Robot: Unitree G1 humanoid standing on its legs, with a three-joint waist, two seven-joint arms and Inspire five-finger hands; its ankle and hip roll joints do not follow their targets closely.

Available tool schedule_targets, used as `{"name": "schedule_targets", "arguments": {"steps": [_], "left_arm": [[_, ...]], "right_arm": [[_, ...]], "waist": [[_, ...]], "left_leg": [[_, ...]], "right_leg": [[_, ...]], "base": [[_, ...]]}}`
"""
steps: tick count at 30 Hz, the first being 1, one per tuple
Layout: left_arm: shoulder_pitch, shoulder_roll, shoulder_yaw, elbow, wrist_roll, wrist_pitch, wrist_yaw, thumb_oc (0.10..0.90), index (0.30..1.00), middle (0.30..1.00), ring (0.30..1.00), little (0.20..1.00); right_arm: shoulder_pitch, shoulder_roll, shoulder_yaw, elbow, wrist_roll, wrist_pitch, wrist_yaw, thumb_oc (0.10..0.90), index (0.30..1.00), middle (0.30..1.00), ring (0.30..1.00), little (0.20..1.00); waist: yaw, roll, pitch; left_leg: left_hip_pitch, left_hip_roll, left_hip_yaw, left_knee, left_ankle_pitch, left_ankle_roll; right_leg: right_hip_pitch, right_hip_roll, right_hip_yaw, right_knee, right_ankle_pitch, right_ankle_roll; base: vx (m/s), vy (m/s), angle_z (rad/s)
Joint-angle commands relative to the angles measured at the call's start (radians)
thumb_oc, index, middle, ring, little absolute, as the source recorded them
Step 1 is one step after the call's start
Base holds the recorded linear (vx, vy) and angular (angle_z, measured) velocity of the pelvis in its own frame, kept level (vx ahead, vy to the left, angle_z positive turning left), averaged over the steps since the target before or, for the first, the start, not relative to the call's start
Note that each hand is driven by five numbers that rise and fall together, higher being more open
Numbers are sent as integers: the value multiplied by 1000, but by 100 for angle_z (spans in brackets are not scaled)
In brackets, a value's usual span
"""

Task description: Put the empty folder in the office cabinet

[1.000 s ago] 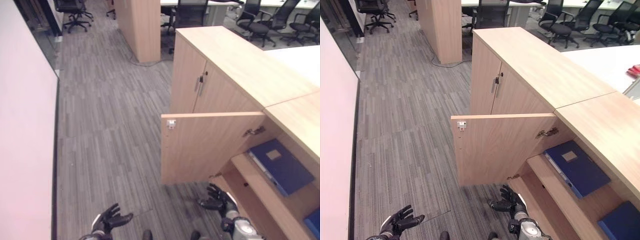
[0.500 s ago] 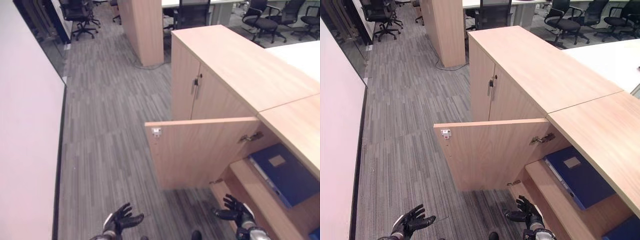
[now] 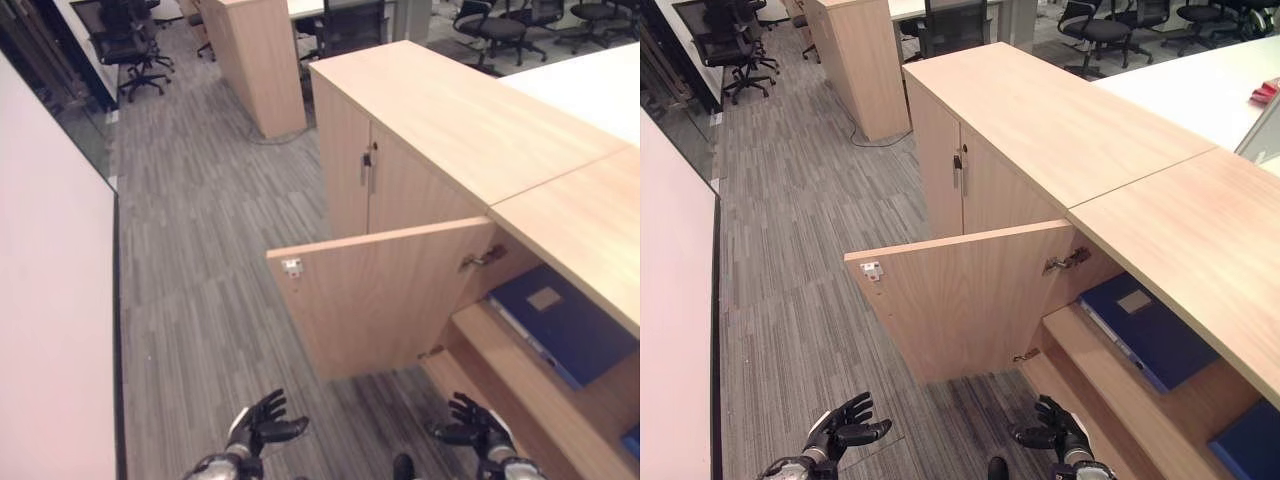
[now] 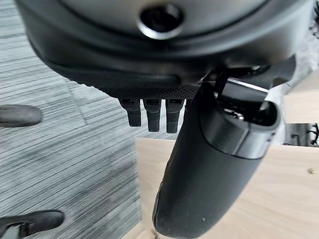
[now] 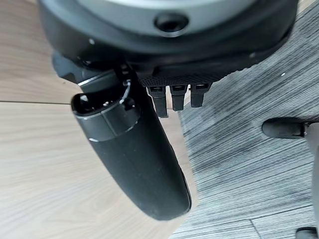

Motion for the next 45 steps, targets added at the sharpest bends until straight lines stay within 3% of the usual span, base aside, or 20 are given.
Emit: {"name": "schedule_targets", "arguments": {"steps": [1, 9, 18, 27, 31, 45], "left_arm": [[-89, 94, 69, -48, -47, -94, 13, 800, 900, 900, 900, 900], [-219, 229, 138, -35, -91, -108, 48, 800, 900, 900, 900, 900], [-347, 350, 178, 84, -100, -106, 60, 800, 900, 900, 900, 900], [-449, 442, 159, 132, -103, -104, 46, 800, 900, 900, 900, 900], [-471, 438, 143, 123, -104, -105, 43, 800, 900, 900, 900, 900], [-353, 268, 2, -108, -55, -101, -28, 800, 900, 900, 900, 900]], "right_arm": [[-32, -5, 5, -52, -14, -56, 22, 800, 900, 900, 900, 900], [8, -5, 36, -85, -16, -46, 56, 800, 900, 900, 900, 900], [32, -8, 41, -70, -2, -45, 81, 800, 900, 900, 900, 900], [30, -13, 51, -30, 1, -44, 92, 800, 900, 900, 900, 900], [29, -6, 55, -11, -5, -41, 92, 800, 900, 900, 900, 900], [17, 14, 52, -13, -41, -29, 94, 800, 900, 900, 900, 900]], "waist": [[-13, -25, -56], [-64, -24, -98], [-100, -32, -118], [-118, -42, -130], [-116, -46, -134], [-101, -54, -128]], "left_leg": [[-6, -4, 11, -44, 19, -22], [107, -8, 90, -128, 11, -11], [137, -14, 130, -129, -12, -5], [149, -13, 162, -129, -21, -3], [149, -13, 165, -129, -23, -2], [154, -23, 177, -129, -33, 8]], "right_leg": [[63, -22, -28, 100, -174, 72], [90, -33, 2, 67, -144, 97], [93, -38, 22, 64, -135, 113], [82, -39, 38, 61, -119, 127], [82, -39, 35, 55, -115, 131], [102, -44, 13, 33, -103, 135]], "base": [[177, 85, -85], [78, 66, -20], [27, 38, -9], [3, 16, -9], [-9, 3, -9], [-6, 5, -3]]}}
